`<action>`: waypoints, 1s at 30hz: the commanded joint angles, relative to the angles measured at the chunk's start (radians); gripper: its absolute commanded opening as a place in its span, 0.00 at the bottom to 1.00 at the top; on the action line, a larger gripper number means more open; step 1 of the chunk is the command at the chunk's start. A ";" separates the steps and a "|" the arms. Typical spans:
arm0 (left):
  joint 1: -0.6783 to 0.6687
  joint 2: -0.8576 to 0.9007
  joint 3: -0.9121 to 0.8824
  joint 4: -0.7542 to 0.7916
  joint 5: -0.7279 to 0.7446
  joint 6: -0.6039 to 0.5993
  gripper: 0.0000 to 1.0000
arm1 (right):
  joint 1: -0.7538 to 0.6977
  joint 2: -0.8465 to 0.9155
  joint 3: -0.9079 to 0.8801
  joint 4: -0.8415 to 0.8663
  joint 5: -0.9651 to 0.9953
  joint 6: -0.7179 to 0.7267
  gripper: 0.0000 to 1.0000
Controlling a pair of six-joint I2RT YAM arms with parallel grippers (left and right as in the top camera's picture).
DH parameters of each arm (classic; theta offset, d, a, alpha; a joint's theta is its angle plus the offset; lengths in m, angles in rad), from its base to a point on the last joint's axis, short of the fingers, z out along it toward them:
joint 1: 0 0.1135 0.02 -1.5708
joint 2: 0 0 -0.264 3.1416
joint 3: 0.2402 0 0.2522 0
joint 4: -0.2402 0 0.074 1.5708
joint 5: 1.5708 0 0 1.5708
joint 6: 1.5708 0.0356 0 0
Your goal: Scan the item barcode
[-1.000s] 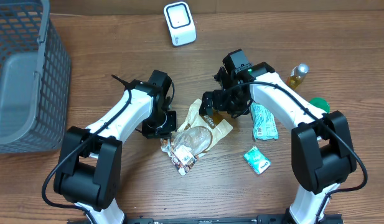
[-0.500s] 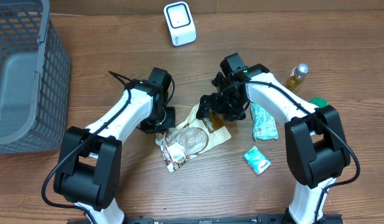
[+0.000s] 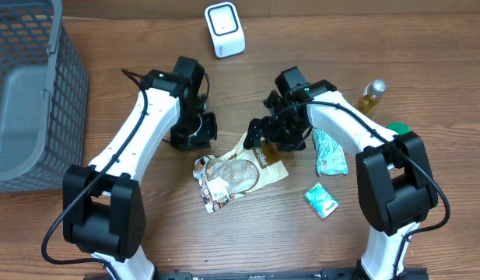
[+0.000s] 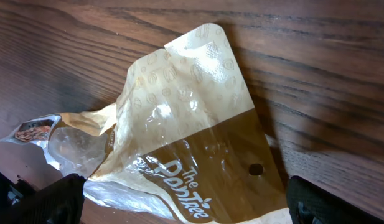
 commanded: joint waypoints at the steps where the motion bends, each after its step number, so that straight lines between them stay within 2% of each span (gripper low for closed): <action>1: -0.007 0.017 -0.049 -0.033 -0.059 0.016 0.04 | 0.005 0.005 -0.005 0.002 -0.008 0.004 1.00; 7: -0.020 0.017 -0.165 -0.009 -0.058 0.051 0.04 | 0.005 0.005 -0.005 0.003 -0.008 0.003 1.00; 14: -0.021 0.017 -0.248 0.102 -0.060 0.053 0.04 | 0.005 0.005 -0.005 0.002 -0.008 0.003 1.00; 20: -0.021 0.018 -0.288 0.183 -0.061 0.052 0.04 | 0.005 0.005 -0.005 0.002 -0.008 0.003 1.00; 30: -0.021 0.018 -0.309 0.235 -0.061 0.052 0.07 | 0.014 0.005 -0.007 -0.012 -0.008 0.003 1.00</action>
